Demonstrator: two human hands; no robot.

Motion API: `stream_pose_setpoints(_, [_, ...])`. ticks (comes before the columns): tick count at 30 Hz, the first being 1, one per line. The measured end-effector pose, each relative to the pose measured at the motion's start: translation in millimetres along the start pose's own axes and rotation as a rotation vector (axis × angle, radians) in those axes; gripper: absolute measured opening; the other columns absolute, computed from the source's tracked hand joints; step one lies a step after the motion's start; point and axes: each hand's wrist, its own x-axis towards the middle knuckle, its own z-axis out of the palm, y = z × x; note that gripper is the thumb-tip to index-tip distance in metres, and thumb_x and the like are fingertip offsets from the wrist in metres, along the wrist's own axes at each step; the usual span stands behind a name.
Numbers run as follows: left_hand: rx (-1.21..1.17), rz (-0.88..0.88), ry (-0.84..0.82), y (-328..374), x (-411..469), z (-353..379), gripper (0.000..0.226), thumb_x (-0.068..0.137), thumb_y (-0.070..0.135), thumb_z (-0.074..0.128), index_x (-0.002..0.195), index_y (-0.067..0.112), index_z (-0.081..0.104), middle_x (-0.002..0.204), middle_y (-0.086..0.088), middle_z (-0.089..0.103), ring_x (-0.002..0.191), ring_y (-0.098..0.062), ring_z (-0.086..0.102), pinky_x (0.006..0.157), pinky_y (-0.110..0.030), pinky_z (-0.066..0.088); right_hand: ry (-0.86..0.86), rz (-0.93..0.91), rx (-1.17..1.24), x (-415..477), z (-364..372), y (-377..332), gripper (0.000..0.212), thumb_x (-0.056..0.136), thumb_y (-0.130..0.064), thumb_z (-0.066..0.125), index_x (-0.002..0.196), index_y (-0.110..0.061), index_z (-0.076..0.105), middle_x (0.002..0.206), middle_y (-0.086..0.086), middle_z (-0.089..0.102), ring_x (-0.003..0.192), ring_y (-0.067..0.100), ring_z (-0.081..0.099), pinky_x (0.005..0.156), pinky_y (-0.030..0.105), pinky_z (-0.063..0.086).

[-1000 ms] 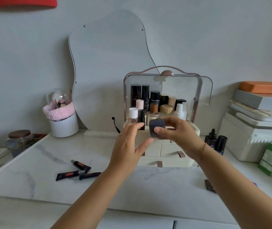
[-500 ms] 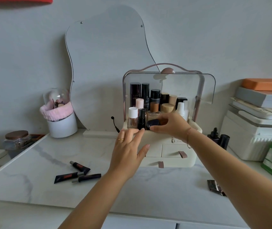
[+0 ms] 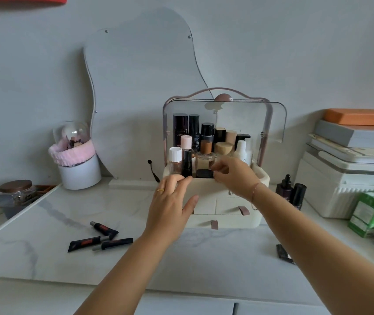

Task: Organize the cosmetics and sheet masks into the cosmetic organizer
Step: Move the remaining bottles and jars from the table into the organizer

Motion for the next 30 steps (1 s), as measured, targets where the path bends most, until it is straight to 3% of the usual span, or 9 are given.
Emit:
stream_pose_setpoints(4, [0.000, -0.002, 0.028, -2, 0, 3, 0.050, 0.090, 0.043, 0.043, 0.130, 0.016, 0.050, 0.123, -0.001, 0.047, 0.119, -0.022, 0.041, 0.094, -0.036, 0.041, 0.535, -0.055, 0.165, -35, -12, 28, 0.015, 0.087, -0.013, 0.057, 0.092, -0.025, 0.063, 0.095, -0.008, 0.060, 0.085, 0.004, 0.059, 0.076, 0.013, 0.047])
stream_pose_setpoints(7, [0.005, 0.008, 0.043, 2, 0, 6, 0.051, 0.089, 0.043, 0.042, 0.129, 0.012, 0.050, 0.126, -0.003, 0.048, 0.120, -0.026, 0.045, 0.098, -0.040, 0.040, 0.824, 0.179, 0.181, -56, -35, 80, 0.023, 0.082, -0.011, 0.059, 0.105, -0.015, 0.060, 0.104, 0.000, 0.053, 0.094, 0.016, 0.056, 0.081, 0.021, 0.045])
stream_pose_setpoints(10, [0.019, 0.020, 0.052, 5, -2, 10, 0.056, 0.088, 0.045, 0.038, 0.129, 0.008, 0.050, 0.127, -0.006, 0.049, 0.120, -0.029, 0.046, 0.100, -0.041, 0.039, 0.696, 0.483, 0.195, -64, -48, 130, 0.048, 0.081, -0.015, 0.060, 0.127, -0.009, 0.047, 0.127, 0.009, 0.045, 0.118, 0.025, 0.045, 0.101, 0.034, 0.039])
stream_pose_setpoints(12, [0.033, 0.023, 0.051, 5, -4, 12, 0.058, 0.088, 0.045, 0.037, 0.131, 0.008, 0.049, 0.127, -0.007, 0.049, 0.121, -0.030, 0.046, 0.102, -0.041, 0.038, 0.557, 0.544, 0.259, -65, -52, 149, 0.064, 0.081, -0.012, 0.060, 0.139, -0.010, 0.035, 0.139, 0.011, 0.038, 0.128, 0.025, 0.039, 0.108, 0.040, 0.035])
stream_pose_setpoints(15, [0.039, 0.017, 0.056, 6, -3, 13, 0.059, 0.088, 0.046, 0.037, 0.132, 0.009, 0.049, 0.126, -0.007, 0.049, 0.120, -0.029, 0.045, 0.103, -0.042, 0.037, 0.353, 0.588, 0.445, -60, -55, 168, 0.068, 0.083, 0.000, 0.058, 0.143, -0.008, 0.028, 0.139, 0.015, 0.044, 0.112, 0.022, 0.049, 0.086, 0.029, 0.045])
stream_pose_setpoints(17, [0.037, 0.009, 0.058, 6, -3, 13, 0.059, 0.088, 0.047, 0.037, 0.132, 0.010, 0.049, 0.125, -0.007, 0.048, 0.119, -0.028, 0.044, 0.103, -0.042, 0.037, 0.258, 0.620, 0.389, -57, -55, 180, 0.059, 0.082, 0.005, 0.058, 0.137, -0.004, 0.037, 0.127, 0.019, 0.054, 0.095, 0.022, 0.053, 0.068, 0.025, 0.045])
stream_pose_setpoints(23, [0.015, -0.006, 0.074, 9, -2, 12, 0.056, 0.088, 0.046, 0.038, 0.130, 0.011, 0.050, 0.120, -0.005, 0.050, 0.114, -0.021, 0.039, 0.101, -0.040, 0.037, 0.251, 0.637, 0.251, -63, -47, 210, 0.032, 0.078, 0.001, 0.068, 0.109, -0.002, 0.059, 0.107, 0.020, 0.066, 0.089, 0.029, 0.059, 0.089, 0.045, 0.049])
stream_pose_setpoints(27, [0.032, -0.011, 0.070, 9, -1, 11, 0.055, 0.087, 0.046, 0.038, 0.129, 0.012, 0.051, 0.118, -0.005, 0.051, 0.112, -0.024, 0.043, 0.100, -0.039, 0.037, 0.266, 0.612, 0.174, -67, -48, 202, 0.036, 0.080, -0.009, 0.071, 0.113, 0.000, 0.058, 0.110, 0.020, 0.066, 0.091, 0.029, 0.059, 0.087, 0.041, 0.047])
stream_pose_setpoints(30, [0.050, -0.011, 0.065, 8, -1, 11, 0.055, 0.088, 0.046, 0.038, 0.129, 0.012, 0.051, 0.118, -0.005, 0.051, 0.112, -0.027, 0.046, 0.101, -0.040, 0.037, 0.466, 0.569, 0.070, -73, -60, 175, 0.035, 0.084, -0.016, 0.068, 0.114, -0.004, 0.056, 0.111, 0.017, 0.066, 0.096, 0.030, 0.061, 0.084, 0.040, 0.045])
